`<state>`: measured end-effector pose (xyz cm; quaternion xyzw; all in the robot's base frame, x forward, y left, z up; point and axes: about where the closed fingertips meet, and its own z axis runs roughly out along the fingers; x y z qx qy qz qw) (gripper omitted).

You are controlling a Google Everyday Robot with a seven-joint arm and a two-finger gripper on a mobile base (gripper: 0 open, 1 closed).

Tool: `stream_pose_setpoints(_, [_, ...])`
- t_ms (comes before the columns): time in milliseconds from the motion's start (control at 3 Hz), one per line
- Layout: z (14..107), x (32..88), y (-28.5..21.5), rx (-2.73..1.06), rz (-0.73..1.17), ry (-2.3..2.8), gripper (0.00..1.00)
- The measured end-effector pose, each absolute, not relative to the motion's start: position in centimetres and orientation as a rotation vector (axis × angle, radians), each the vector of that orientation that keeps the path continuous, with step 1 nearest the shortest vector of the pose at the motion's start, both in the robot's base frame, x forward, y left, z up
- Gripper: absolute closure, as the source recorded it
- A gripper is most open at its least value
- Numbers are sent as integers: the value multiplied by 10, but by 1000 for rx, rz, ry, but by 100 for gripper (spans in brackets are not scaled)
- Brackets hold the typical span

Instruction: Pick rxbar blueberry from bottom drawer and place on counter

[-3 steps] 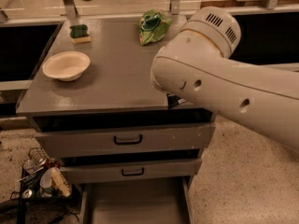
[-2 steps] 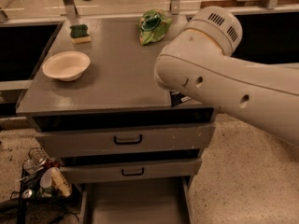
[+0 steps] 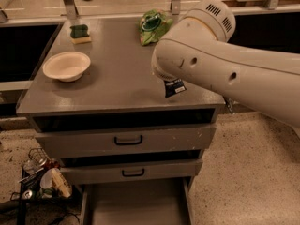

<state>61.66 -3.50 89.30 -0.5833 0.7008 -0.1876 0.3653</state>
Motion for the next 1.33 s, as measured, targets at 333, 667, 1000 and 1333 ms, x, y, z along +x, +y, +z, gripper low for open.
stream_pose_setpoints(333, [892, 628, -23, -1518, -453, 1776, 100])
stream_pose_setpoints(667, [888, 634, -13, -1528, -427, 1761, 100])
stream_pose_setpoints(1000, [884, 637, -7, -1532, -405, 1751, 100])
stream_pose_setpoints(1333, [879, 637, 1, -1573, -357, 1723, 98])
